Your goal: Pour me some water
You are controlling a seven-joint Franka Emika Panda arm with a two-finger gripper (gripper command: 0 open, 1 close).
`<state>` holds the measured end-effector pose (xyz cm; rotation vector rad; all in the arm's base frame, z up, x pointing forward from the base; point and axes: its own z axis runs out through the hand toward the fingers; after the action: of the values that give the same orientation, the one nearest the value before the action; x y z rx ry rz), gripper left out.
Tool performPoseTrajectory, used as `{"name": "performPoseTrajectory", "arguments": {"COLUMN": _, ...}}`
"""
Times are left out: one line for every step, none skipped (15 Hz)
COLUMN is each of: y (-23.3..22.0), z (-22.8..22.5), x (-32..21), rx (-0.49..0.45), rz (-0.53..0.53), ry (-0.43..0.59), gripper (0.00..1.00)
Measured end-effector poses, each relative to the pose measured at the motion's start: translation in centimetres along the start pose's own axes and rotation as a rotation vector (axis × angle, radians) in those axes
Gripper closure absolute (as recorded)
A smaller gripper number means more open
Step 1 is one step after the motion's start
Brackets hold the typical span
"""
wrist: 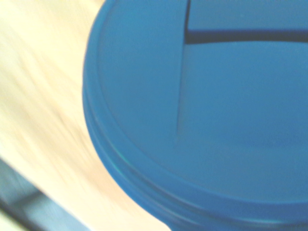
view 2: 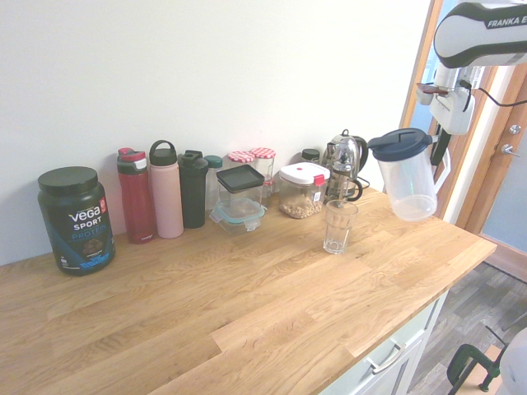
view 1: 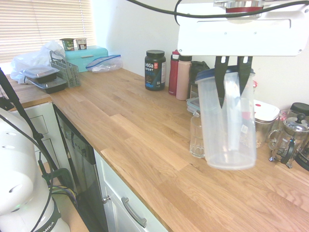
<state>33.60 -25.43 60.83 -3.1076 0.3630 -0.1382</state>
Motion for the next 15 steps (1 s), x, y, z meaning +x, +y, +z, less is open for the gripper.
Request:
{"name": "performPoseTrajectory", "arguments": {"y": -0.2, "z": 0.6, "x": -0.9, "rx": 0.046, "rz": 0.015, "ry": 0.014, "gripper": 1.0}}
{"name": "performPoseTrajectory", "arguments": {"y": -0.6, "z": 1.3, "x": -2.2, "rx": 0.09, "rz": 0.023, "ry": 0.029, "gripper": 1.0}}
{"name": "performPoseTrajectory", "arguments": {"y": -1.0, "z": 1.7, "x": -3.6, "rx": 0.131, "rz": 0.028, "ry": 0.048, "gripper": 1.0}}
{"name": "performPoseTrajectory", "arguments": {"y": -1.7, "z": 1.8, "x": -5.2, "rx": 0.168, "rz": 0.04, "ry": 0.073, "gripper": 1.0}}
{"name": "performPoseTrajectory", "arguments": {"y": -2.8, "z": 1.4, "x": -6.6, "rx": 0.186, "rz": 0.081, "ry": 0.095, "gripper": 1.0}}
{"name": "performPoseTrajectory", "arguments": {"y": -4.5, "z": 0.9, "x": -8.1, "rx": 0.186, "rz": 0.144, "ry": 0.102, "gripper": 1.0}}
{"name": "performPoseTrajectory", "arguments": {"y": -6.9, "z": 0.4, "x": -9.6, "rx": 0.189, "rz": 0.207, "ry": 0.097, "gripper": 1.0}}
{"name": "performPoseTrajectory", "arguments": {"y": -10.1, "z": -0.3, "x": -10.9, "rx": 0.186, "rz": 0.27, "ry": 0.102, "gripper": 1.0}}
{"name": "performPoseTrajectory", "arguments": {"y": -13.1, "z": -0.4, "x": -11.6, "rx": 0.184, "rz": 0.327, "ry": 0.111, "gripper": 1.0}}
{"name": "performPoseTrajectory", "arguments": {"y": -16.5, "z": -0.4, "x": -12.1, "rx": 0.18, "rz": 0.381, "ry": 0.124, "gripper": 1.0}}
{"name": "performPoseTrajectory", "arguments": {"y": -19.9, "z": -0.1, "x": -12.1, "rx": 0.176, "rz": 0.437, "ry": 0.142, "gripper": 1.0}}
{"name": "performPoseTrajectory", "arguments": {"y": -23.2, "z": 0.5, "x": -11.8, "rx": 0.178, "rz": 0.49, "ry": 0.169, "gripper": 1.0}}
{"name": "performPoseTrajectory", "arguments": {"y": -26.6, "z": 1.4, "x": -11.2, "rx": 0.183, "rz": 0.54, "ry": 0.205, "gripper": 1.0}}
{"name": "performPoseTrajectory", "arguments": {"y": -30.1, "z": 2.5, "x": -10.6, "rx": 0.185, "rz": 0.585, "ry": 0.243, "gripper": 1.0}}
{"name": "performPoseTrajectory", "arguments": {"y": -33.8, "z": 3.9, "x": -9.9, "rx": 0.191, "rz": 0.631, "ry": 0.286, "gripper": 1.0}}
